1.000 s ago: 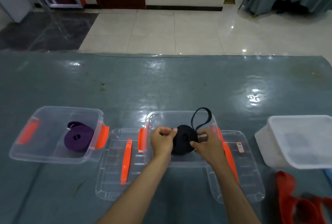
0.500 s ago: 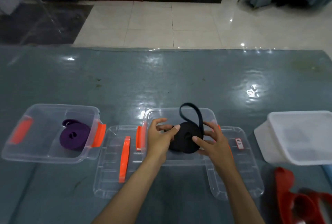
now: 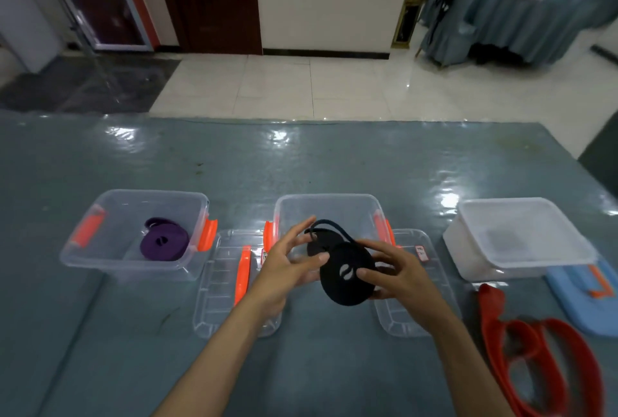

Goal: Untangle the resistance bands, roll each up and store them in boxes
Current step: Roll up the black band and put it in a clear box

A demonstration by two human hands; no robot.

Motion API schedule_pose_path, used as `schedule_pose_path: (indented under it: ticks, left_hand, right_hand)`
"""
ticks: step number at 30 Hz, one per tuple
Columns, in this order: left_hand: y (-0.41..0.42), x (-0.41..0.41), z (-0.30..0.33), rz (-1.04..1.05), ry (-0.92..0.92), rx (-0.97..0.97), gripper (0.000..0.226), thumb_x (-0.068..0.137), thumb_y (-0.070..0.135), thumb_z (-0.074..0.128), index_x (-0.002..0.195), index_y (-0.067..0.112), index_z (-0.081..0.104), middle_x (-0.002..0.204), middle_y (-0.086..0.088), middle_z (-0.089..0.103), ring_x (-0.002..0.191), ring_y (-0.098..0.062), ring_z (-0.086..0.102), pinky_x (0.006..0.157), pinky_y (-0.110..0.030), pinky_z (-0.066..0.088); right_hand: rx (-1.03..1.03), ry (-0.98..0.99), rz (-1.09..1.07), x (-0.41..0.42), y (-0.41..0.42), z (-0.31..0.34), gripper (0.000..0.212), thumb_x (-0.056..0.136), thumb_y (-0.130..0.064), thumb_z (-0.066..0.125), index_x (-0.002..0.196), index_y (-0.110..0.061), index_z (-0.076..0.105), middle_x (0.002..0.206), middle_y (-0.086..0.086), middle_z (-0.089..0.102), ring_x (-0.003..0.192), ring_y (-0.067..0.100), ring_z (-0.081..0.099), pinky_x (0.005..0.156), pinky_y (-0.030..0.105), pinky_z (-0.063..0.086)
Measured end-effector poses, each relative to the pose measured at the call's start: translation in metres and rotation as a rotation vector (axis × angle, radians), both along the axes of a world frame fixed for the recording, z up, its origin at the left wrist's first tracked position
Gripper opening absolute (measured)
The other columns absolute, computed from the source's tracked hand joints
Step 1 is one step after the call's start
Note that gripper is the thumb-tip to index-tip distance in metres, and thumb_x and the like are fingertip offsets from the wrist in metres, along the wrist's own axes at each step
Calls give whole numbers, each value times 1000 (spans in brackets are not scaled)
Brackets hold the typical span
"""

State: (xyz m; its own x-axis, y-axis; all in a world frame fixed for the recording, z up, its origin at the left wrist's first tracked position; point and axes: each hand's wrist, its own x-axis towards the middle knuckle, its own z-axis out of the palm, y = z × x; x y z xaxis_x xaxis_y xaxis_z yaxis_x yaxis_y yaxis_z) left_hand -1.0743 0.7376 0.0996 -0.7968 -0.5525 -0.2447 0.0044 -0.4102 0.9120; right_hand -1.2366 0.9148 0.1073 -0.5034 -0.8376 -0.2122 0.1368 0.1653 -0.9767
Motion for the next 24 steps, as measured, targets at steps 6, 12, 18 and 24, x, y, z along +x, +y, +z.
schedule_pose_path:
  ticks: [6, 12, 18, 24]
  left_hand:
    - [28, 22, 0, 37, 13, 1, 50, 78, 13, 91, 122, 29, 72, 131, -9, 68, 111, -31, 75, 85, -44, 63]
    - [46, 17, 1, 135, -22, 35, 37, 78, 15, 92, 110, 17, 74, 118, -12, 75, 106, -26, 77, 80, -38, 64]
    - [37, 0, 9, 132, -36, 37, 34, 86, 10, 86, 115, 16, 70, 106, -19, 78, 99, -31, 79, 78, -36, 64]
    - [14, -25, 9, 240, -53, 71, 32, 88, 3, 82, 117, 8, 69, 105, -19, 79, 95, -27, 80, 74, -30, 63]
  right_hand:
    - [-7, 23, 12, 20, 26, 11, 47, 88, -8, 82, 126, -34, 74, 116, 9, 75, 106, 29, 76, 76, 45, 65]
    - [-18, 20, -60, 26, 37, 14, 51, 82, -17, 89, 128, -34, 74, 118, 12, 73, 107, 27, 75, 75, 44, 65]
    - [-8, 26, -64, 9, 29, 14, 53, 82, -19, 89, 131, -32, 73, 119, 10, 75, 108, 29, 75, 78, 51, 65]
    - [30, -11, -92, -16, -4, 14, 54, 77, -21, 89, 128, -32, 75, 118, 6, 77, 106, 27, 76, 77, 46, 65]
